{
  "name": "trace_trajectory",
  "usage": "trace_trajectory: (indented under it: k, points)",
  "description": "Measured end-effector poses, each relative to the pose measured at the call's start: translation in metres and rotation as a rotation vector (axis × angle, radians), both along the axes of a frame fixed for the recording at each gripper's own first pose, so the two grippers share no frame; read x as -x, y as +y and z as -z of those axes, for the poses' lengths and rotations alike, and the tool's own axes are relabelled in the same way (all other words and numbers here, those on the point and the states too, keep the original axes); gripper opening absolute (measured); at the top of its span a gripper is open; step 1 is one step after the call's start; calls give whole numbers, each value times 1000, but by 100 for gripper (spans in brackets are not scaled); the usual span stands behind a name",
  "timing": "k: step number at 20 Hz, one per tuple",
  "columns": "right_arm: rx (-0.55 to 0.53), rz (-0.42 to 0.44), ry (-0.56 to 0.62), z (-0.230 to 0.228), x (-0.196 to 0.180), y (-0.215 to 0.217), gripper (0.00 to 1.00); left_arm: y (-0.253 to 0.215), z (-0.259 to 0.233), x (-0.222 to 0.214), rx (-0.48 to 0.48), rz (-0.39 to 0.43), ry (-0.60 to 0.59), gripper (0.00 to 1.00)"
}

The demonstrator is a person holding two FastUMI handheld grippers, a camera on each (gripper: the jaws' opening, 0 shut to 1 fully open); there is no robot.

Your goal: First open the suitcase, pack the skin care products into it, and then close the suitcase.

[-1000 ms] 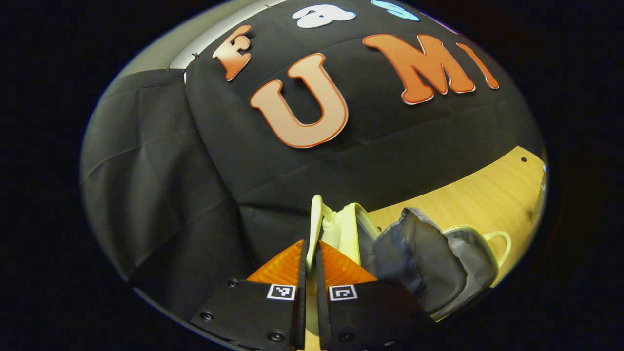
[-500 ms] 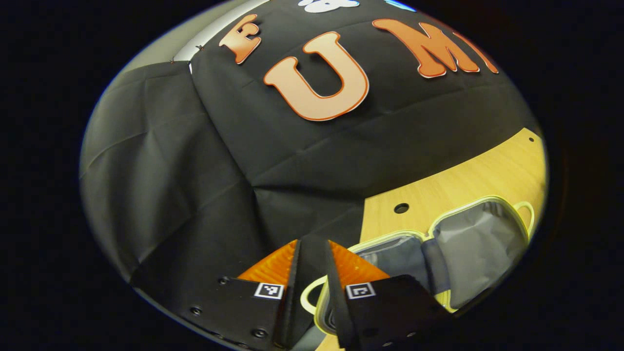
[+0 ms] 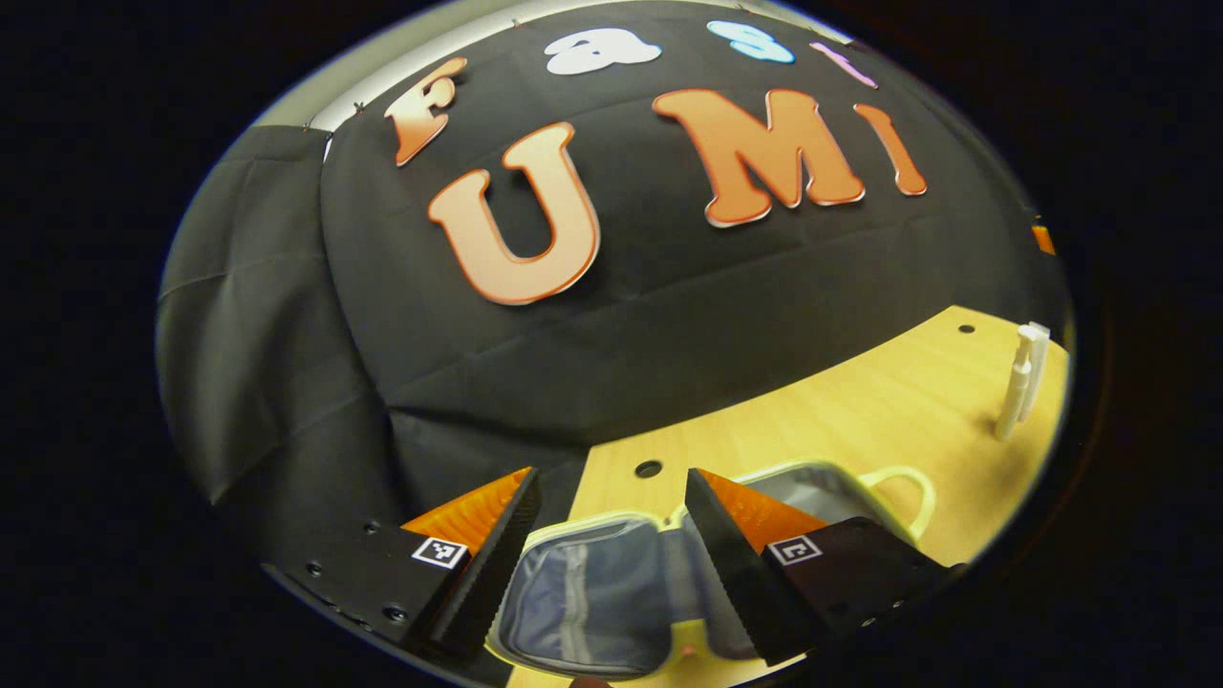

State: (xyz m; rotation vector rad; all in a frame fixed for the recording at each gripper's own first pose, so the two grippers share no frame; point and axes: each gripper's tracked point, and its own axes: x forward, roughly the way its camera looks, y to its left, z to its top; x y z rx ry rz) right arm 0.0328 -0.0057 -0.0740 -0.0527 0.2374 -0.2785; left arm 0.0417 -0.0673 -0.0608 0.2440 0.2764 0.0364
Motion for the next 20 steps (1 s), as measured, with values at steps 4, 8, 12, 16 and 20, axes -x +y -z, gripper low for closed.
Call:
trace_trajectory:
  k: [4, 8, 12, 16, 20]
  points:
    - [0, -72, 19, 18, 7, -28, 97, -90, -25, 10, 67, 55, -48, 98]
    - [-11, -135, 40, 42, 14, -60, 97, -177, -36, 20, 111, 101, -56, 98]
    - [-51, -164, 83, 72, 18, -84, 97, -256, -42, 25, 118, 186, -47, 98]
    - [-53, -163, 99, 85, 23, -99, 97, -324, -37, 34, 134, 289, -21, 99]
    - [-87, -183, 153, 113, 27, -95, 97, -381, -9, 40, 167, 388, 61, 99]
